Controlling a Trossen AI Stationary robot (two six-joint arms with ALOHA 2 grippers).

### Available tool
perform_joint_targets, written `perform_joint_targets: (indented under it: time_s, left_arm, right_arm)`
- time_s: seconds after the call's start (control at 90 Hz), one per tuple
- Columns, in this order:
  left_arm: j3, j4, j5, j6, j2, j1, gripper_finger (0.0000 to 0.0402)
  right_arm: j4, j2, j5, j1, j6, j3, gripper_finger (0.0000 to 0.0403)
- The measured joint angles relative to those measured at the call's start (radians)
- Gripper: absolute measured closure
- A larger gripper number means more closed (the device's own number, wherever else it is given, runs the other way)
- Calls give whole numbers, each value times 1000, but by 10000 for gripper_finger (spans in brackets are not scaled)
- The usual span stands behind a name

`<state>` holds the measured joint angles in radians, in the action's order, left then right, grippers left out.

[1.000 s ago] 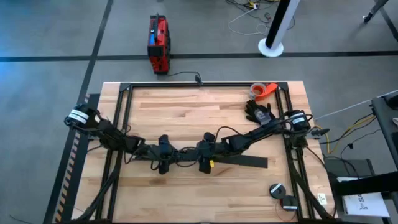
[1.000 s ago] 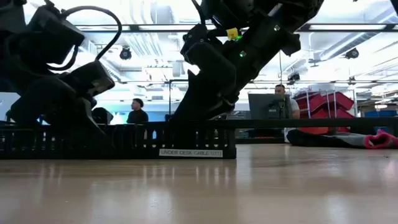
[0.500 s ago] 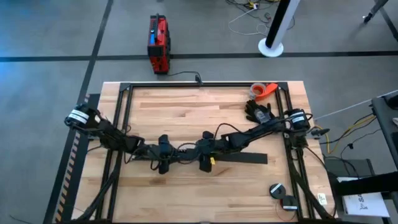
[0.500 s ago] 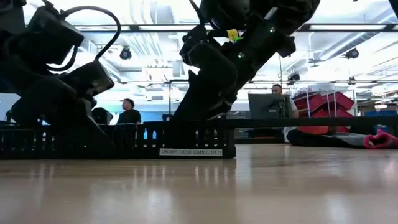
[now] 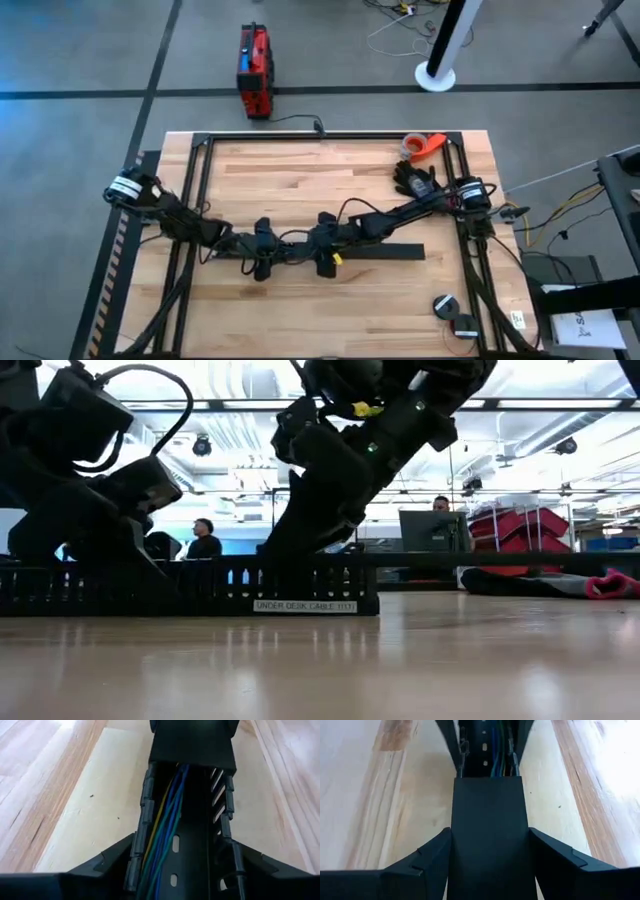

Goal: Ziptie cables
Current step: Close the black cable duct

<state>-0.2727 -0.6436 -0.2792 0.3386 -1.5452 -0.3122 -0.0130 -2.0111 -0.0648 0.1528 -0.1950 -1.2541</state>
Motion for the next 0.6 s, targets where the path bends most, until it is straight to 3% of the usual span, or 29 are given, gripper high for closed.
perform_joint_targets:
  time_s: [0.6]
  left_arm:
    - [-2, -15, -6, 7, -5, 3, 164]
  right_arm:
    - [179, -1, -60, 1, -93, -77, 186]
